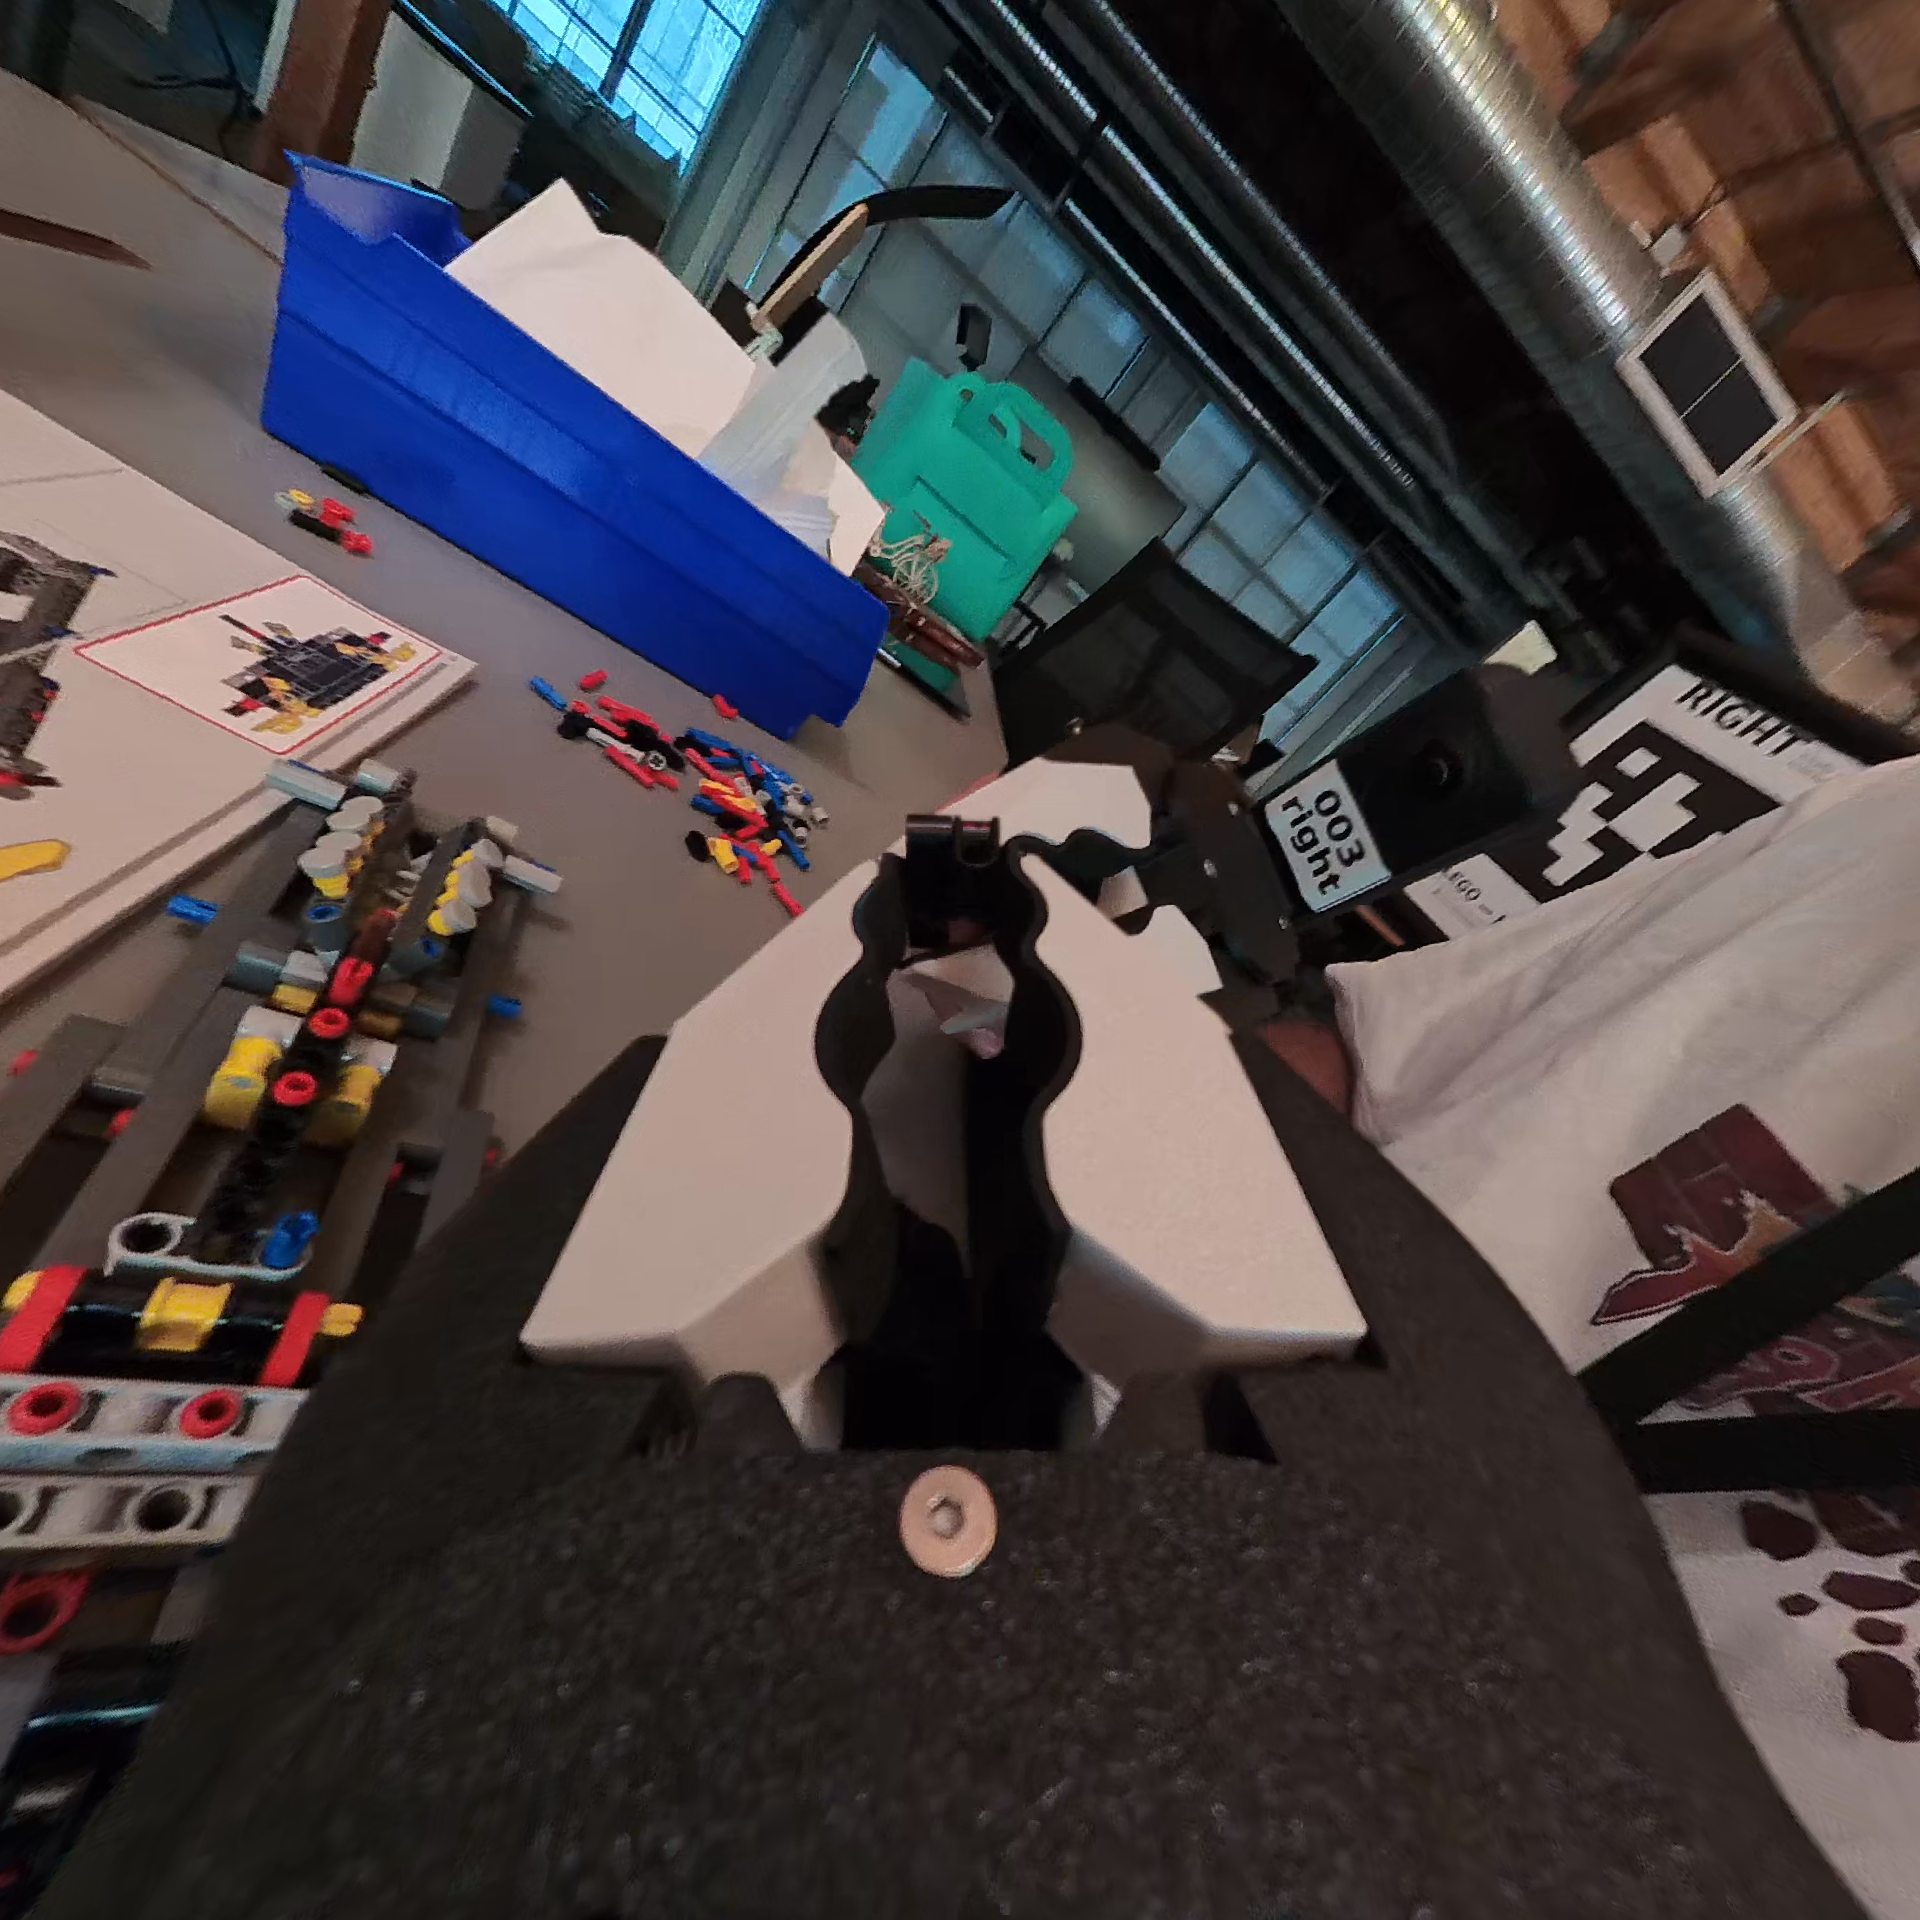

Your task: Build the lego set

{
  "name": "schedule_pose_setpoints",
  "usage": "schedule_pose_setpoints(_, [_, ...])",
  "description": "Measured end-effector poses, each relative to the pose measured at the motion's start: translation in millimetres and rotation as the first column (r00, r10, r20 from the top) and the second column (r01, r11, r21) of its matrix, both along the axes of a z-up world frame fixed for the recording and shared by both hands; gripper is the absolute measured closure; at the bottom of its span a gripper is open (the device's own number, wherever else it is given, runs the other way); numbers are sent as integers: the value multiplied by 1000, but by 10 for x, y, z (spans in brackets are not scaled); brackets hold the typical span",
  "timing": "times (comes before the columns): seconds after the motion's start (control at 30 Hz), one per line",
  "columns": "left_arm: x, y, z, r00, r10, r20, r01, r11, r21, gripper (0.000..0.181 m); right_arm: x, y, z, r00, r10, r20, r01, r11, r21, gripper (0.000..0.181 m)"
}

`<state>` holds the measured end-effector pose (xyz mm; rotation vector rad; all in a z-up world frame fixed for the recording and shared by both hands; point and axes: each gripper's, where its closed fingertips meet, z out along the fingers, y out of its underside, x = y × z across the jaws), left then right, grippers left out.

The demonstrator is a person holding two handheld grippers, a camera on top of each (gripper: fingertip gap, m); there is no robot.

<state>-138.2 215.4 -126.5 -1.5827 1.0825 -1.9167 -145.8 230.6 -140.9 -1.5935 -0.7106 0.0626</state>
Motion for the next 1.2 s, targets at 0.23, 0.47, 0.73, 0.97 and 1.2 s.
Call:
schedule_pose_setpoints(0.23, [-44,10,29,1000,-5,8,4,1000,22,167,9,-103,35,980,121,-160,-139,985,-107,159])
schedule_pose_setpoints(0.47, [-56,62,-30,999,25,-44,-19,992,122,167,536,-702,-627,965,167,-200,-261,623,-738,150])
schedule_pose_setpoints(0.73, [-2,-45,-220,989,34,-141,5,964,267,166,607,-615,-878,976,218,12,-160,750,-641,164])
schedule_pose_setpoints(0.97, [15,-70,-311,983,31,-180,24,955,296,166,569,-488,-939,874,487,5,-377,684,-625,163])
schedule_pose_setpoints(1.2, [8,-94,-311,983,19,-182,38,953,302,166,515,-569,-1060,729,668,-146,-472,336,-815,158])
